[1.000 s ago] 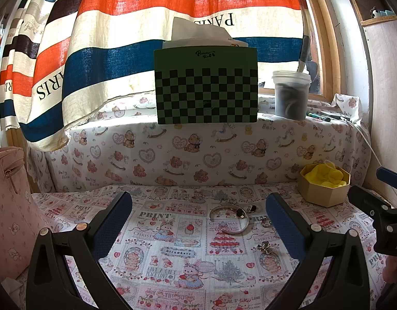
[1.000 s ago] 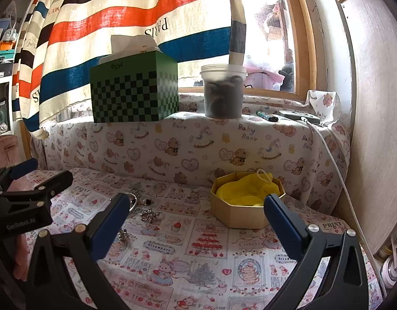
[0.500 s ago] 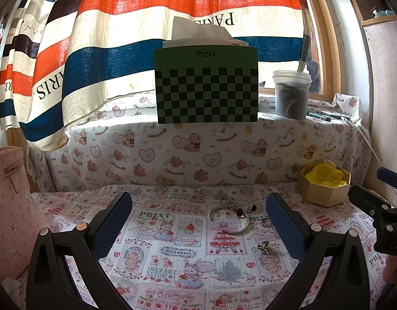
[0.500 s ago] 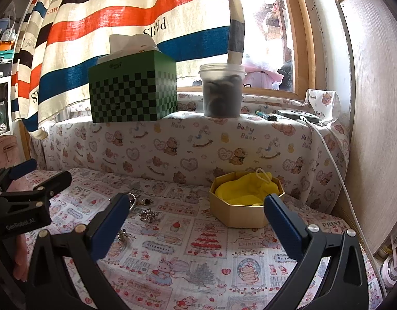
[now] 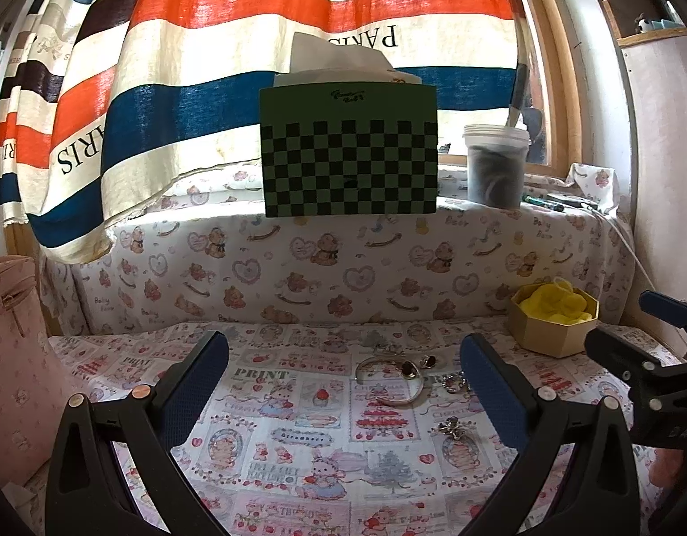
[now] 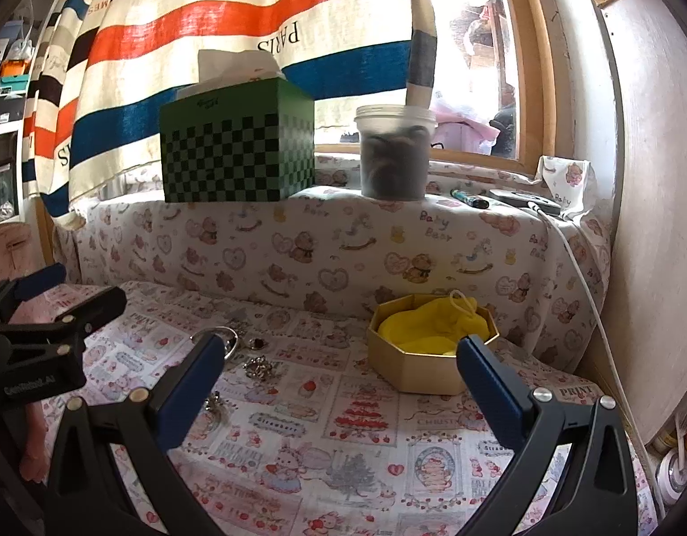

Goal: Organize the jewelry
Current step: 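Lower the left gripper onto a small earring beside the bangle and close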

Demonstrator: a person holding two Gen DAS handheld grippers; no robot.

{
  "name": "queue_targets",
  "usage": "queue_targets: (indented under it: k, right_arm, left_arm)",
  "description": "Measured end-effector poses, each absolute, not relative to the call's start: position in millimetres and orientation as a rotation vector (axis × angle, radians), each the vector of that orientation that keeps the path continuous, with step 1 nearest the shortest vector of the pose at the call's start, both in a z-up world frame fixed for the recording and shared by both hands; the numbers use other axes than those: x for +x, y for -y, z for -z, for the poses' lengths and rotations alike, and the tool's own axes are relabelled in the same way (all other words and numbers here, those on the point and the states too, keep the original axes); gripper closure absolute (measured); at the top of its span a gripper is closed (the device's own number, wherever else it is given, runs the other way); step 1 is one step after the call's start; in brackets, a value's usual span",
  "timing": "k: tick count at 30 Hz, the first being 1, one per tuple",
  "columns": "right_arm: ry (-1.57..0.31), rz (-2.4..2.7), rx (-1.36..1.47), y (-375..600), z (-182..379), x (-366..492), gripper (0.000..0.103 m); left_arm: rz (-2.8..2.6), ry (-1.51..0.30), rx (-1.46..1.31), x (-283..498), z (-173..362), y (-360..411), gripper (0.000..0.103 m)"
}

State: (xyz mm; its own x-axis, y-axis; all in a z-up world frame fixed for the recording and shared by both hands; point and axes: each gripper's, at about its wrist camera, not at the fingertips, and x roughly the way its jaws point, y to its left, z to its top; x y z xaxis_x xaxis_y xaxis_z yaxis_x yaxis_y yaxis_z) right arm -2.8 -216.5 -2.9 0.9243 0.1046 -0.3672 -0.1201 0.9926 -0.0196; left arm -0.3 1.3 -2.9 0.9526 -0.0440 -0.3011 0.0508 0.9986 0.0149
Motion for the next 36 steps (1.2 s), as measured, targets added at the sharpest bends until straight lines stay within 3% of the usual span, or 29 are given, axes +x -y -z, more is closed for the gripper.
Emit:
queue_targets:
  k: [9, 16, 22, 25, 28, 30, 36]
  right_arm:
    - [-0.346, -0.044, -0.017, 222, 0, -9, 0.000]
    - [-0.401, -0.088, 0.010, 225, 2, -1, 0.004]
    - [-0.461, -0.077, 0.052, 235, 5, 10, 0.007]
    - [-0.486, -0.045, 0.063, 240, 7, 18, 0.007]
    - [-0.509, -0.015, 0.093, 248, 9, 22, 0.007]
    - [-0.513, 0.006, 0.109, 254, 10, 24, 0.007]
    - [-0.518, 0.030, 0.129, 261, 10, 26, 0.007]
  left_arm:
    - [0.089, -0.436, -0.003, 22, 7, -2, 0.000]
    - [0.054, -0.495, -0.180, 39, 16, -27, 0.000]
    - [0.053, -0.669, -0.161, 62, 16, -17, 0.002]
    - [0.117, -0.799, -0.115, 76, 14, 5, 0.009]
    - [0.172, -0.970, -0.163, 91, 21, 21, 0.037]
    - [0.199, -1.042, -0.203, 98, 26, 28, 0.061]
    - [0.205, -1.109, -0.145, 103, 34, 52, 0.081]
